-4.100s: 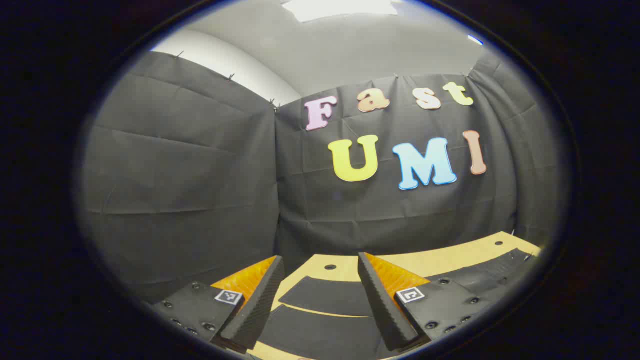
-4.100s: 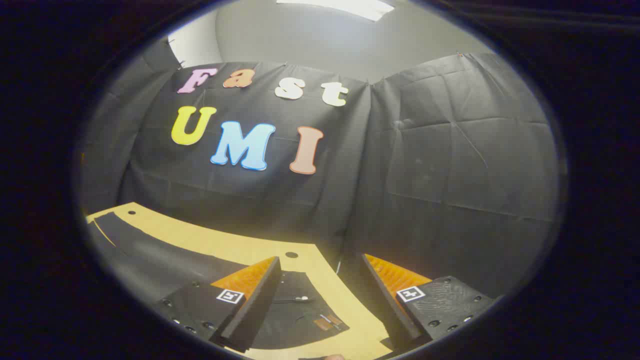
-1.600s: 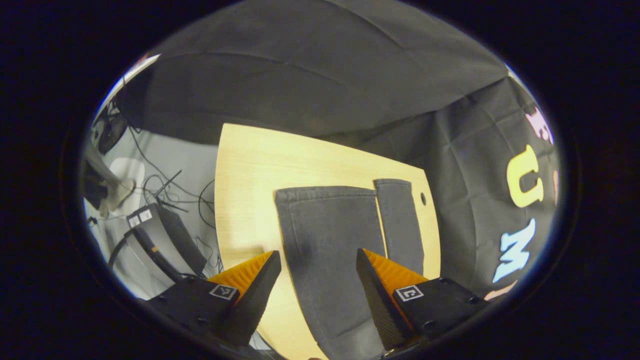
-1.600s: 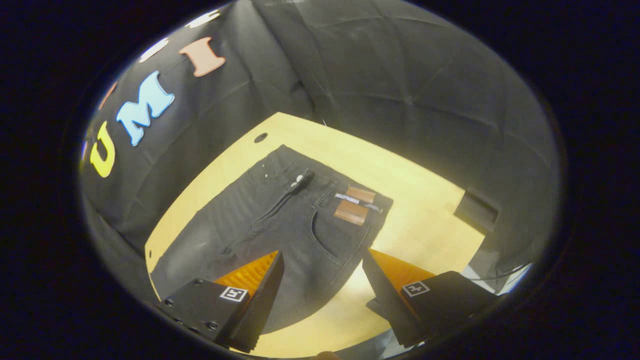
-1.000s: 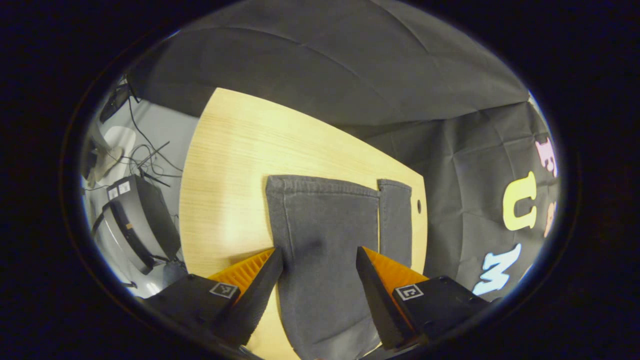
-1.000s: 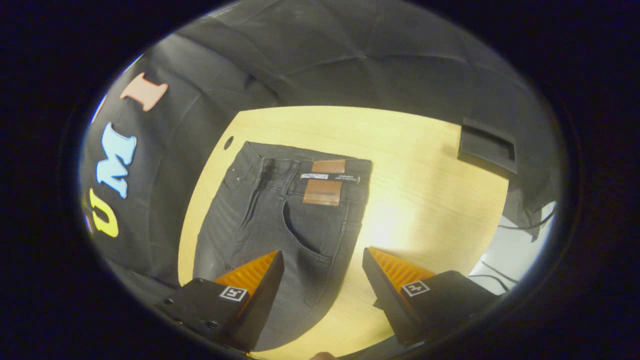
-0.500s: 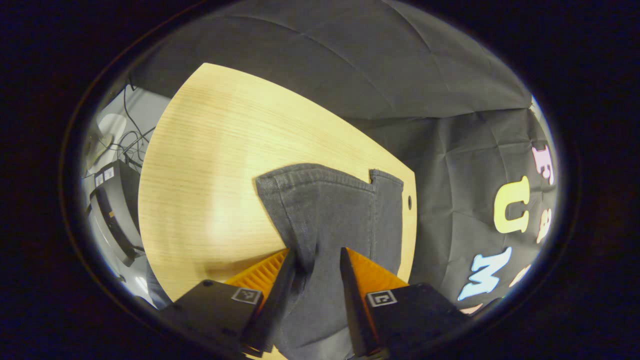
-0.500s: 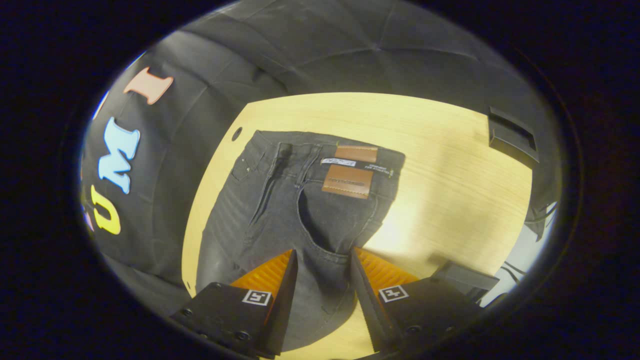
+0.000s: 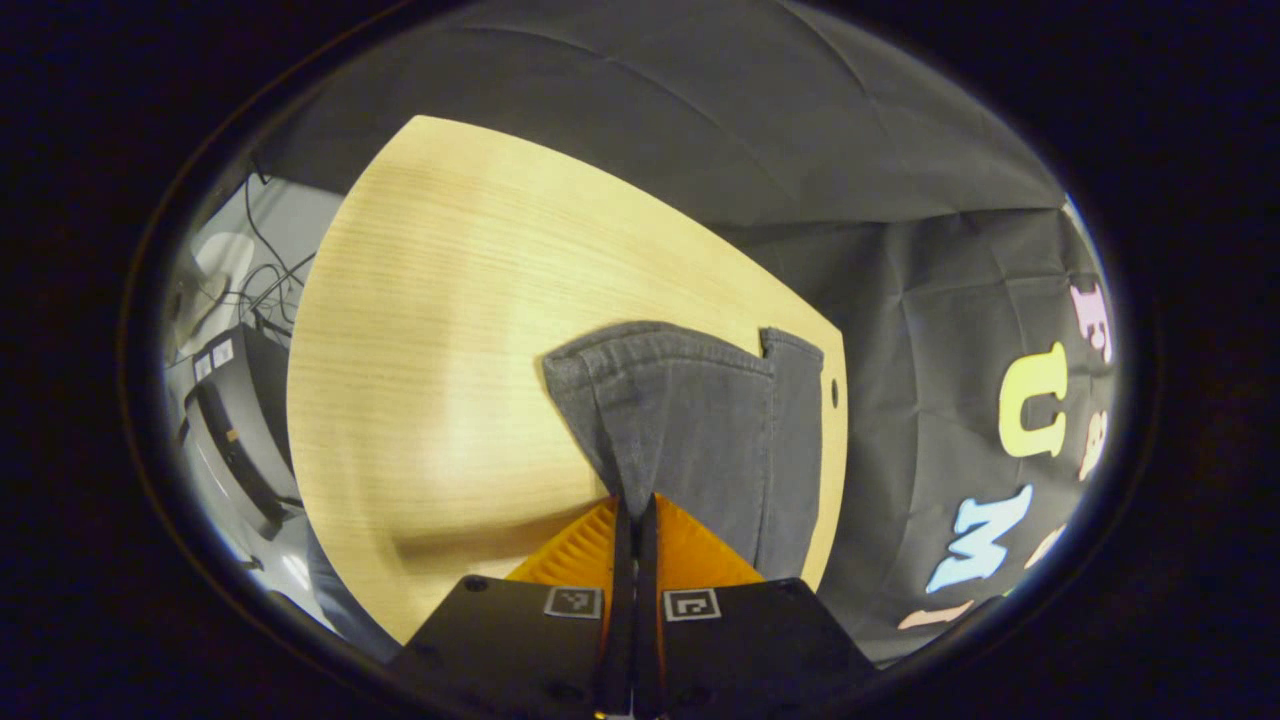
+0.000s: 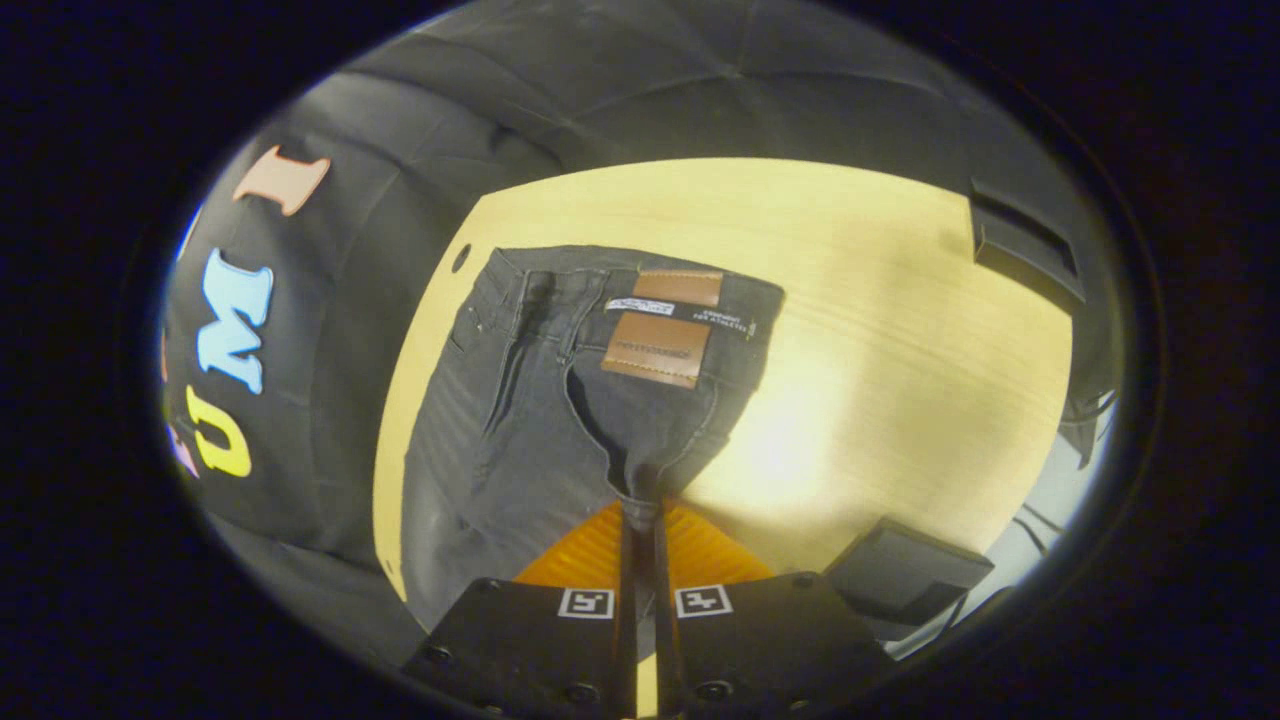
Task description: Grasp the waist and the cuffs of the jeans and fold them to make the two legs overlap; first hold the waist and fold one-third of the jeans toward the cuffs, then hold the cuffs and fold the remaining one-third in the same direction to finish folding.
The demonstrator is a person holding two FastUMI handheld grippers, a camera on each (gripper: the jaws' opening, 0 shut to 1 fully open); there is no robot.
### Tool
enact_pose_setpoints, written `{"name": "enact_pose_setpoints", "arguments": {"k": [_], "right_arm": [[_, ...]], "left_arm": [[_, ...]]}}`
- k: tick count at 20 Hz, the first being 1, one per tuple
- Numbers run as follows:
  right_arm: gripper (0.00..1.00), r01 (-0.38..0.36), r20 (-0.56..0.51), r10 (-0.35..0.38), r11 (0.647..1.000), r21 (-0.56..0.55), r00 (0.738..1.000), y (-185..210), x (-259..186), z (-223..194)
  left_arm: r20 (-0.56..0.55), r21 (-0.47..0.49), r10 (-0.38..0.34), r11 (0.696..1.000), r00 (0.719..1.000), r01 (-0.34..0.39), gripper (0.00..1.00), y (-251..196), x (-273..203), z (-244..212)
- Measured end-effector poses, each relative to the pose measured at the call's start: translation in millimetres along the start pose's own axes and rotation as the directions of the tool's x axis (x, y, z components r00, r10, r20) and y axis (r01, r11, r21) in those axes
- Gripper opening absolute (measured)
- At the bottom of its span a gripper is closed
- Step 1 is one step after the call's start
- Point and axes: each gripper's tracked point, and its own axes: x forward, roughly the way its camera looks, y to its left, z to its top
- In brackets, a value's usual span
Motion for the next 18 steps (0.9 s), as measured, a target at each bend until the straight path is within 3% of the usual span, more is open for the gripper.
{"name": "enact_pose_setpoints", "arguments": {"k": [3,4,5,10,15,18], "right_arm": [[0.03,-0.088,-0.047,0.090,0.995,0.038,0.995,15,-14,2],[0.02,-0.122,-0.071,0.125,0.992,0.039,0.990,23,-20,4],[0.03,-0.156,-0.094,0.159,0.987,0.042,0.983,30,-27,7],[0.02,-0.277,-0.262,0.268,0.961,0.003,0.927,89,-62,27],[0.02,-0.384,-0.364,0.363,0.923,0.017,0.858,177,-74,51],[0.02,-0.425,-0.367,0.409,0.904,0.038,0.836,225,-69,72]], "left_arm": [[-0.028,-0.103,-0.040,0.994,0.999,0.037,0.09,-17,-8,4],[-0.034,-0.123,-0.045,0.992,0.998,0.040,0.04,-21,-11,5],[-0.040,-0.140,-0.049,0.989,0.998,0.043,0.08,-24,-16,5],[-0.069,-0.251,-0.085,0.966,0.994,0.065,0.08,-73,-38,3],[-0.081,-0.205,-0.134,0.972,0.988,0.116,0.08,-157,-39,-8],[-0.096,-0.223,-0.151,0.967,0.984,0.127,0.08,-204,-23,-6]]}}
